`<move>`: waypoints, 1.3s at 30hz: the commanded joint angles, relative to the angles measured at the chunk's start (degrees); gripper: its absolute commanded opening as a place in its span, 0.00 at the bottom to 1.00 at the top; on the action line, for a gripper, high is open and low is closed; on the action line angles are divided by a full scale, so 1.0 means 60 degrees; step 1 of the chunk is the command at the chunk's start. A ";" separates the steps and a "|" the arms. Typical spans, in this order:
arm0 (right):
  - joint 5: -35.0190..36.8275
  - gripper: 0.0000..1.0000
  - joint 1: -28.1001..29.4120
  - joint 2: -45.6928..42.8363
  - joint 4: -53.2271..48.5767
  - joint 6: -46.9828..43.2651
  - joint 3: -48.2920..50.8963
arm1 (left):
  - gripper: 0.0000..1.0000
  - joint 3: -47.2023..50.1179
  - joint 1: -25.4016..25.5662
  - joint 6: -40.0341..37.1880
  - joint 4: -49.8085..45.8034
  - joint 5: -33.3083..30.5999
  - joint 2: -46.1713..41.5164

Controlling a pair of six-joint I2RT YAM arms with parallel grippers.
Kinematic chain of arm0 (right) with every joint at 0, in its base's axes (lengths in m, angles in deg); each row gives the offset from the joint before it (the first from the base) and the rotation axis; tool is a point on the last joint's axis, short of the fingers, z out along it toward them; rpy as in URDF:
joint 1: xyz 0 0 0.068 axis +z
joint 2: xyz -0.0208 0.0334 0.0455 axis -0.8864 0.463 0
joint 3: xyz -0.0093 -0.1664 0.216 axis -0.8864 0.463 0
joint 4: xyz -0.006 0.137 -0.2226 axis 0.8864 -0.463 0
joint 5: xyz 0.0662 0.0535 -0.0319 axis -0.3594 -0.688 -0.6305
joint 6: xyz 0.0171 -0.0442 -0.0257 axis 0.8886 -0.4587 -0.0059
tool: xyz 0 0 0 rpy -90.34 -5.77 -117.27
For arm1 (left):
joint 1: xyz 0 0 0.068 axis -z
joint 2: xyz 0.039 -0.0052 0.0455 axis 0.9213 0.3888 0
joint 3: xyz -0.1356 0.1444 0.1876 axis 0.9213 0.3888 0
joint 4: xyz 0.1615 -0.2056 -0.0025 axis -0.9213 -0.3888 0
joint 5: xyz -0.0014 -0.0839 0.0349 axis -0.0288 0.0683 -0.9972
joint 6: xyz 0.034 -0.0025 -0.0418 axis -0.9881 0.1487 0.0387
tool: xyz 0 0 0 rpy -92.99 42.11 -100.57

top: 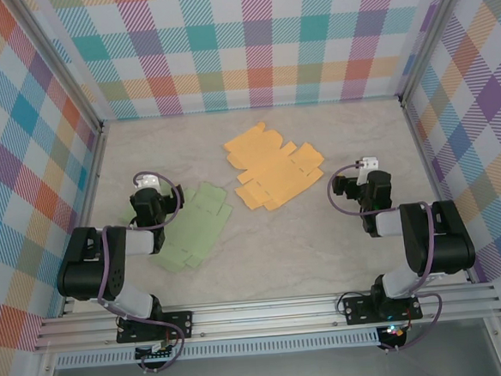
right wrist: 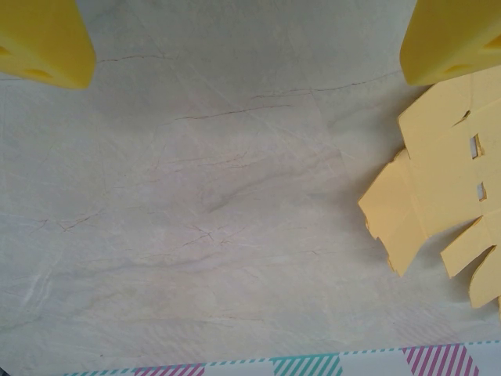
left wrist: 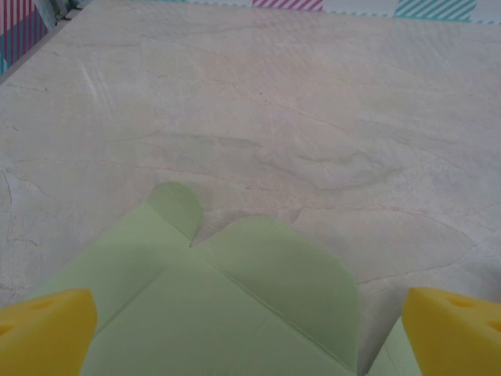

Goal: Fold the paper box

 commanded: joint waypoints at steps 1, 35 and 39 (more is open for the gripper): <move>-0.0226 1.00 -0.0020 -0.0161 0.0015 0.0062 -0.0216 | 1.00 -0.0195 0.0145 0.0075 -0.0609 -0.0024 -0.0633; -0.2485 1.00 -0.0013 -0.2170 -0.9609 0.4905 -0.2741 | 1.00 -0.1977 0.4437 0.2903 -0.4788 0.0173 -0.3497; -0.3218 0.92 -0.0005 -0.1554 -0.9119 0.5103 -0.2796 | 1.00 -0.2798 0.4943 0.2958 -0.4801 0.0075 -0.2003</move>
